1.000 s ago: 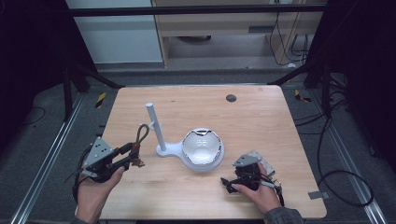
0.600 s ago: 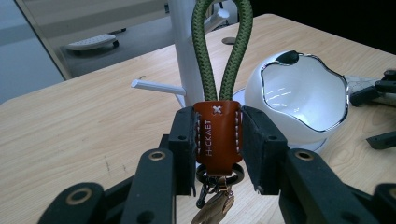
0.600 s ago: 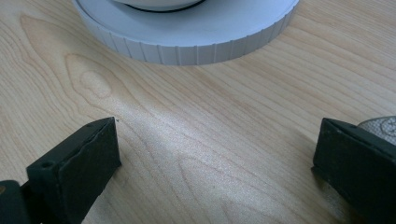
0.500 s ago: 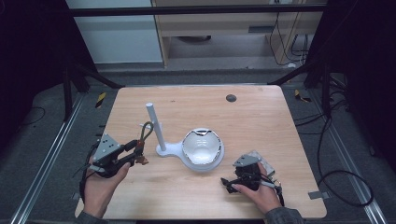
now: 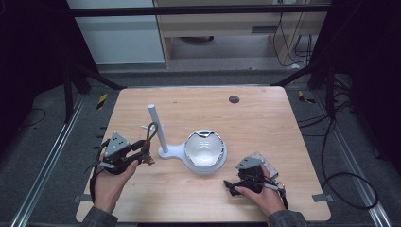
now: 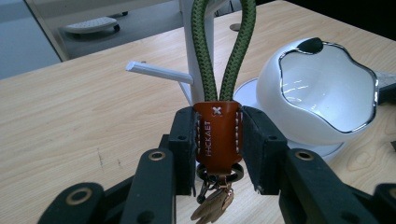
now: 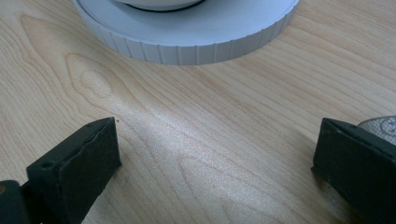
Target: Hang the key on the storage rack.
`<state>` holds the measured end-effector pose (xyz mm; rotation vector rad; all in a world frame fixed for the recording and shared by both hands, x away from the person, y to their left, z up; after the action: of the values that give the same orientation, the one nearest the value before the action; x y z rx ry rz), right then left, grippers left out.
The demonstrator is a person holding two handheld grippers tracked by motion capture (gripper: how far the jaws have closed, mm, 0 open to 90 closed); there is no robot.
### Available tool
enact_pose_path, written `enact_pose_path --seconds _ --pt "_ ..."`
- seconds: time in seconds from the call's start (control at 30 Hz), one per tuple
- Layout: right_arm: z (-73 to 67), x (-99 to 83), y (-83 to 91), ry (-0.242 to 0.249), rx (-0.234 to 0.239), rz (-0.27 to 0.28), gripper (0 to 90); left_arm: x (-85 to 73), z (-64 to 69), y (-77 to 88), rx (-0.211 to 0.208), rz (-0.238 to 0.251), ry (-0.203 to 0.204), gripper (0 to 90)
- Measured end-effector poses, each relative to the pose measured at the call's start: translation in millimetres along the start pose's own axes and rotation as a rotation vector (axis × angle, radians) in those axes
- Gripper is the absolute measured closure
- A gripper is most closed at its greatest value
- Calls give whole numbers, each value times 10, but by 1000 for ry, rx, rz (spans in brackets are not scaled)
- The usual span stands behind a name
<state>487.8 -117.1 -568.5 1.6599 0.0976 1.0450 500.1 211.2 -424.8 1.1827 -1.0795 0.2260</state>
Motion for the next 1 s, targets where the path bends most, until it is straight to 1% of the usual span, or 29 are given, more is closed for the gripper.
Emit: enact_pose_path --seconds 0.2,0.3,0.33,0.37,0.4,0.47,0.57,0.73,0.87,1.0 --pt "0 1 -2 1 1 2 5 -2 -23 -116 -1 -16 15 658" --pt "0 -1 1 1 1 0 5 0 -21 -153 -5 -13 19 660" --pt "0 -1 0 1 0 0 5 4 -22 -156 -3 -10 23 699" --pt "0 -1 0 1 0 0 5 12 -22 -159 -7 -4 25 715" --pt "0 -1 0 1 0 0 5 17 -22 -161 -9 -1 26 714" --pt "0 -1 0 1 0 0 5 9 -24 -173 -8 -11 23 696" --pt "0 -2 1 2 1 0 5 -38 -22 -207 -12 -24 27 676" --pt "-1 0 -1 0 0 2 5 -110 -24 -231 -22 -23 38 661" --pt "-3 -3 1 -6 -2 2 5 -168 -64 -262 -21 -26 43 653" --pt "0 -7 5 -6 -5 -1 6 -258 -153 -330 -21 -21 69 652"
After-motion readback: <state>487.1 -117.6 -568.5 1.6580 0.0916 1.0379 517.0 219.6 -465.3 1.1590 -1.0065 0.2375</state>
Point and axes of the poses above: each handheld gripper's, and its own axes: y roughly backward along the jaws, x roughly out of its top, z roughly to its right, the point moved 8 cm from there along -y, roughly forward along the jaws, and after that the axes turned 11 degrees about -z, right-handed, at the moved point
